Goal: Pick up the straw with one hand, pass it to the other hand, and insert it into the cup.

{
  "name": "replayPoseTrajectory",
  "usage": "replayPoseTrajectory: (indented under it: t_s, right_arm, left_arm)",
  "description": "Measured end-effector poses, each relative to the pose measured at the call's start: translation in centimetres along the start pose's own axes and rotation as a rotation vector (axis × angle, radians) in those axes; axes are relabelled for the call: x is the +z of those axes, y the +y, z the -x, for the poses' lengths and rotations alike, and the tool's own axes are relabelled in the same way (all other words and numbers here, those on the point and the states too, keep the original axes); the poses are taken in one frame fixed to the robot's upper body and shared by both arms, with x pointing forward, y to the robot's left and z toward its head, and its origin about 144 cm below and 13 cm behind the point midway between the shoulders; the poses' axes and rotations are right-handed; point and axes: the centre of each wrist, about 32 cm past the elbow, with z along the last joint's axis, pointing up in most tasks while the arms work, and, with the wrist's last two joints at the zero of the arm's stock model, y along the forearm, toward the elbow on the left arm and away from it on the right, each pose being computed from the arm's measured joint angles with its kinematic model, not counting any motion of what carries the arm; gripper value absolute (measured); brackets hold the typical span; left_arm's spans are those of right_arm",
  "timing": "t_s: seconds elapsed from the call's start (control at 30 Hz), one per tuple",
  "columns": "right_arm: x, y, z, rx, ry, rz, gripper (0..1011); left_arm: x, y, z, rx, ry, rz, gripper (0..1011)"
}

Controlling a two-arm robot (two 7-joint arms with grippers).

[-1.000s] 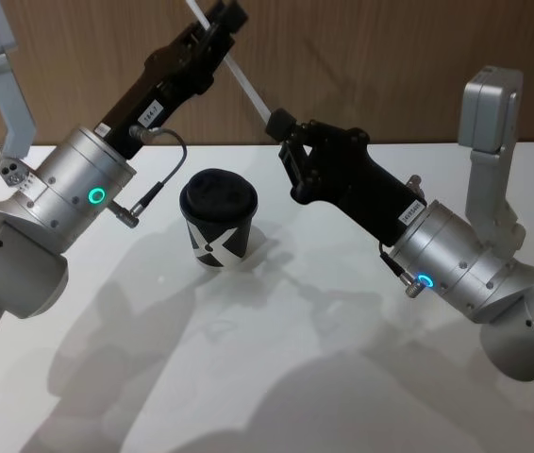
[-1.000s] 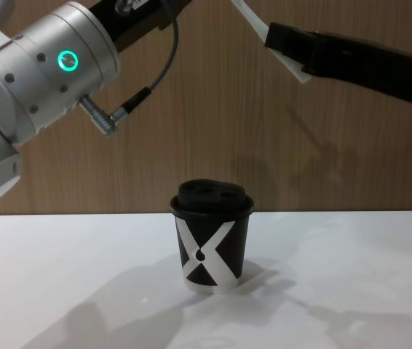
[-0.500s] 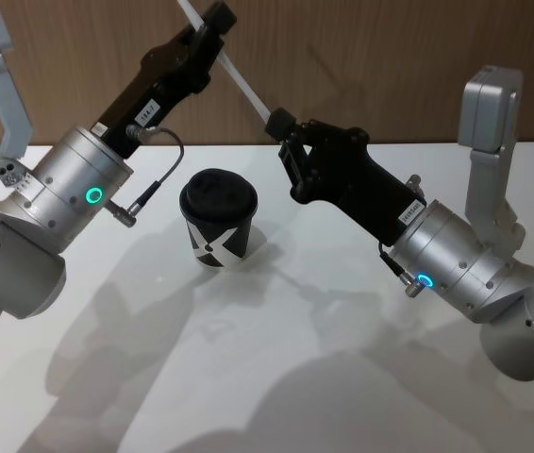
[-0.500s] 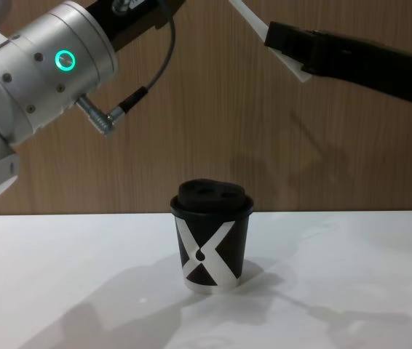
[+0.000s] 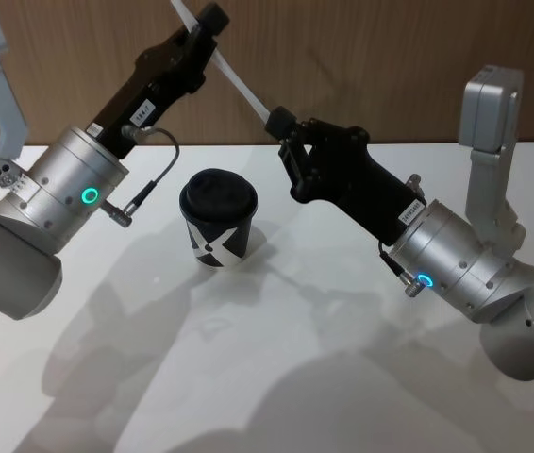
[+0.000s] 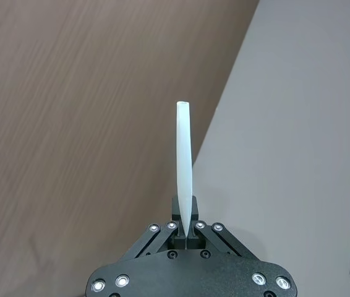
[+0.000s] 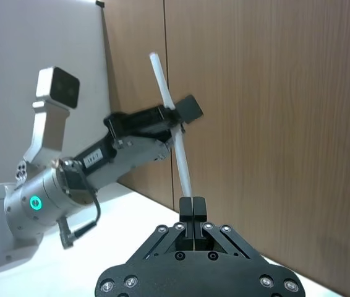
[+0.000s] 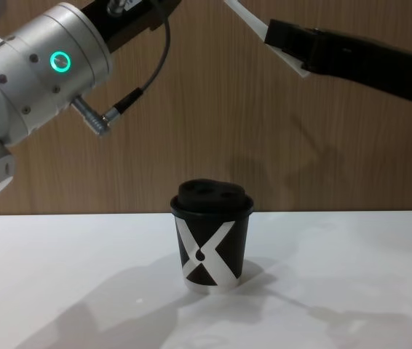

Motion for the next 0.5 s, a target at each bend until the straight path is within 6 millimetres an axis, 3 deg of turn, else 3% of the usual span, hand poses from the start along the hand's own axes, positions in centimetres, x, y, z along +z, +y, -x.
replayPoseTrajectory:
  t_s: [0.27,0.33,0.5]
  right_arm:
    - [-0.02,-0.03,-0.03,-0.001,0.000,0.002,160]
    - [-0.03,-0.02,-0.02,-0.001,0.000,0.002,260]
    - [-0.02,-0.01,-0.01,-0.001,0.000,0.001,402]
  left_arm:
    - [0.16,0.08,-0.09,0.005,-0.003,0.009,5]
    - [0.18,0.09,-0.07,0.004,-0.004,0.010,6]
    - [0.23,0.14,0.01,0.004,-0.007,0.012,5]
